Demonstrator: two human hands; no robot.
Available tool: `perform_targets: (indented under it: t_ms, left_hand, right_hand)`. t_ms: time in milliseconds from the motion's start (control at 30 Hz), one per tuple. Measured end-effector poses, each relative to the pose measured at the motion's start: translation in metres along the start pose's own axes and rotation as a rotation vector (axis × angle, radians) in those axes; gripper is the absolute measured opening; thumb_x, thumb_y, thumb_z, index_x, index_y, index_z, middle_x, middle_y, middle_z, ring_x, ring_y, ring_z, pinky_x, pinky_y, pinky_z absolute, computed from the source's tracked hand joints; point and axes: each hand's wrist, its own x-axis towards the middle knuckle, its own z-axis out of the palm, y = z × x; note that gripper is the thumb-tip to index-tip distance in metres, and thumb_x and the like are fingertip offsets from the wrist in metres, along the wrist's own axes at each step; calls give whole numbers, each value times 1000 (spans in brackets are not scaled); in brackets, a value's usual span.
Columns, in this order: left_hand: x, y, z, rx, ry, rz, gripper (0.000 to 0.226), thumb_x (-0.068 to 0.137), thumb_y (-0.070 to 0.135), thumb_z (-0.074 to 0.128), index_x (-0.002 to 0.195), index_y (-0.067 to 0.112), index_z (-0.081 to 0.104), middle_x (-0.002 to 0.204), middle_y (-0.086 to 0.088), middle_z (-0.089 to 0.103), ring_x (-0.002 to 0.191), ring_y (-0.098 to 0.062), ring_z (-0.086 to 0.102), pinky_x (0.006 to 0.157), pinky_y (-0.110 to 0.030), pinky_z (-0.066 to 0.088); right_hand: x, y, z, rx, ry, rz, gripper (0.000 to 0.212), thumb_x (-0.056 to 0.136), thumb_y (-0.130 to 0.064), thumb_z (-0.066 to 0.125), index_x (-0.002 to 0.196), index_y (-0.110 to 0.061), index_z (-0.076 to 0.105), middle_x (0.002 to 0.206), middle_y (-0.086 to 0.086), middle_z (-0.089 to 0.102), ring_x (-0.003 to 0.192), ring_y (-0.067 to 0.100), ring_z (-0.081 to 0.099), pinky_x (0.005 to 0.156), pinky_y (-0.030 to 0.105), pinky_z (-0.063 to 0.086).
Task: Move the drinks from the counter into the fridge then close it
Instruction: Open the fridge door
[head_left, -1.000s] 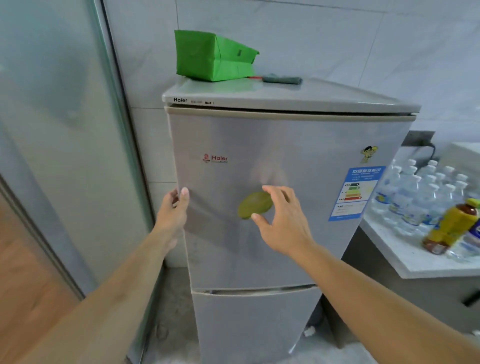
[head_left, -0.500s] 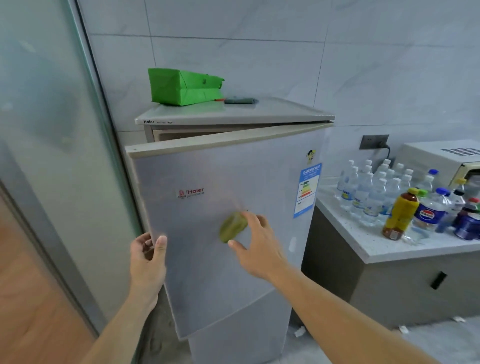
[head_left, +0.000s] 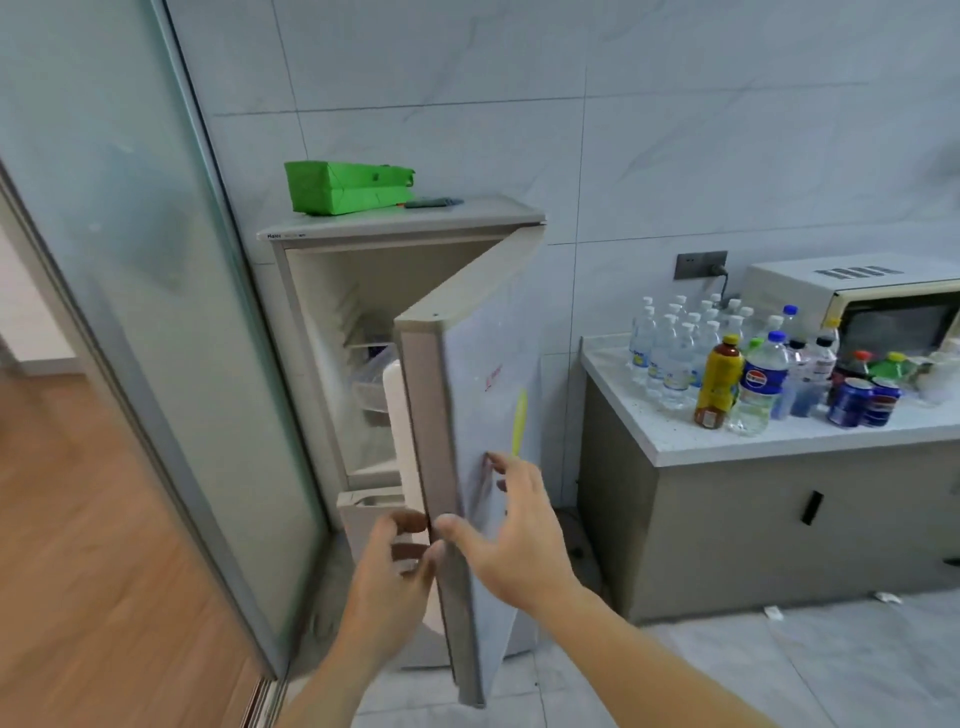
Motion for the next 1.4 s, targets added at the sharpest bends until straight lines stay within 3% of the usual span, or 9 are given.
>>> perform_targets:
  t_ms: [133, 267, 400, 633, 767, 1000, 1133, 1267, 1400]
  left_hand:
    - [-26, 38, 48, -5, -290, -19, 42, 89, 22, 70, 100, 59, 53, 108, 29, 62, 97, 1, 64, 79, -22, 55]
    - [-37, 52, 93, -38, -441, -15, 36, 89, 32, 70, 115, 51, 53, 117, 37, 55, 108, 10, 57, 79, -12, 52]
    - [-23, 50, 130, -58, -377, -2, 36, 91, 29, 68, 109, 58, 54, 111, 33, 59, 102, 8, 59, 75, -8, 50]
    - [26, 22, 182, -192, -190, -102, 31, 92, 27, 67, 102, 56, 61, 101, 24, 67, 89, 0, 65, 80, -35, 59]
    - [51, 13, 198, -170, -174, -109, 30, 91, 32, 65, 102, 59, 59, 98, 24, 67, 87, 0, 64, 79, -33, 58]
    - [83, 7, 230, -103, -115, -121, 31, 91, 26, 65, 96, 55, 58, 93, 27, 65, 84, 3, 63, 73, -20, 53]
    - [93, 15, 266, -49, -112, -118, 26, 92, 28, 63, 104, 49, 56, 93, 31, 63, 88, 4, 62, 71, -10, 49]
    - [105, 33, 316, -13, -84, -120, 25, 92, 27, 64, 104, 48, 56, 92, 24, 65, 89, 5, 61, 73, -9, 47]
    - [108, 50, 374, 7, -57, -136, 24, 92, 29, 63, 109, 45, 57, 96, 32, 61, 92, 7, 59, 72, -3, 45]
  right_hand:
    - [-28, 20, -37, 84, 202, 100, 85, 74, -53, 77, 143, -21, 39, 131, -10, 42, 123, 13, 49, 102, 33, 46]
    - [-41, 57, -78, 182, 395, 214, 54, 78, -50, 71, 122, -34, 44, 117, -8, 52, 100, 11, 60, 82, 32, 55]
    - [-38, 107, -122, 156, 560, 256, 32, 90, -40, 66, 112, -26, 48, 107, 2, 54, 91, 19, 58, 81, 43, 54]
    - [5, 191, -197, 123, 890, 401, 55, 83, -71, 42, 105, -22, 51, 101, 11, 60, 87, 20, 56, 79, 32, 46]
    - [46, 234, -229, 64, 907, 491, 62, 85, -68, 44, 119, -17, 52, 112, 11, 61, 98, 24, 57, 87, 40, 47]
    - [110, 280, -268, 136, 921, 573, 51, 88, -67, 41, 120, -27, 49, 96, -11, 59, 91, 16, 56, 80, 30, 39]
    - [145, 317, -298, 196, 805, 594, 43, 91, -63, 45, 115, -28, 54, 90, -16, 60, 82, 1, 55, 74, 25, 41]
    - [184, 361, -327, 203, 680, 596, 34, 94, -55, 48, 116, -32, 59, 92, -18, 61, 83, 2, 56, 80, 28, 42]
    - [226, 396, -348, 195, 507, 574, 25, 96, -51, 48, 108, -31, 57, 82, -19, 54, 73, -1, 49, 65, 22, 38]
